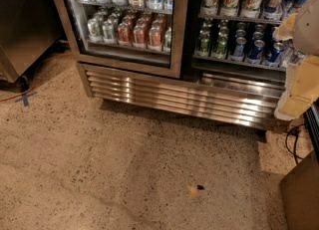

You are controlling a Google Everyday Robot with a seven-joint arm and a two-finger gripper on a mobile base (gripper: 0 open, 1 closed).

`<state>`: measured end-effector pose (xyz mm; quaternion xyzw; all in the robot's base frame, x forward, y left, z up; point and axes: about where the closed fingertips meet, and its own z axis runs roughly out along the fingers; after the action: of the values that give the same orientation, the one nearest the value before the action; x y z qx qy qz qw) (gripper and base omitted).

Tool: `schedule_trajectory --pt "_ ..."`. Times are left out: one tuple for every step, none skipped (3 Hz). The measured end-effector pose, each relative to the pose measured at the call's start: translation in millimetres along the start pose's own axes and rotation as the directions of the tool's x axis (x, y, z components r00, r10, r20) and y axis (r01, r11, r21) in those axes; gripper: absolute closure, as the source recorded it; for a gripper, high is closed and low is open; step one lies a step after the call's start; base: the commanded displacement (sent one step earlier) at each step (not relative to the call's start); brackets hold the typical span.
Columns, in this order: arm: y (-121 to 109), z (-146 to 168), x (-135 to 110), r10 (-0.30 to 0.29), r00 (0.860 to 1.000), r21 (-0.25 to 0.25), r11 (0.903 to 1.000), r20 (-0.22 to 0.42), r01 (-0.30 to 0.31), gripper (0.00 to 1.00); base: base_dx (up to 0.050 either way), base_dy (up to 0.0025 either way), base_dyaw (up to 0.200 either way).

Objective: Close right fridge door

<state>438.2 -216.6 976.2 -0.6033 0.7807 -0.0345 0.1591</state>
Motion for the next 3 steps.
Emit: schedule_trajectory --pt "0.0 0.0 0.0 0.000 1.000 0.000 1.0000 0.000 0.000 0.00 0.000 0.00001 -0.136" --pt "0.0 0.0 0.0 0.000 1.000 0.000 1.0000 0.000 0.000 0.00 0.000 0.00002 -0.132" --pt "0.0 0.0 0.0 0.000 1.000 0.000 1.0000 0.000 0.000 0.00 0.000 0.00007 -0.201"
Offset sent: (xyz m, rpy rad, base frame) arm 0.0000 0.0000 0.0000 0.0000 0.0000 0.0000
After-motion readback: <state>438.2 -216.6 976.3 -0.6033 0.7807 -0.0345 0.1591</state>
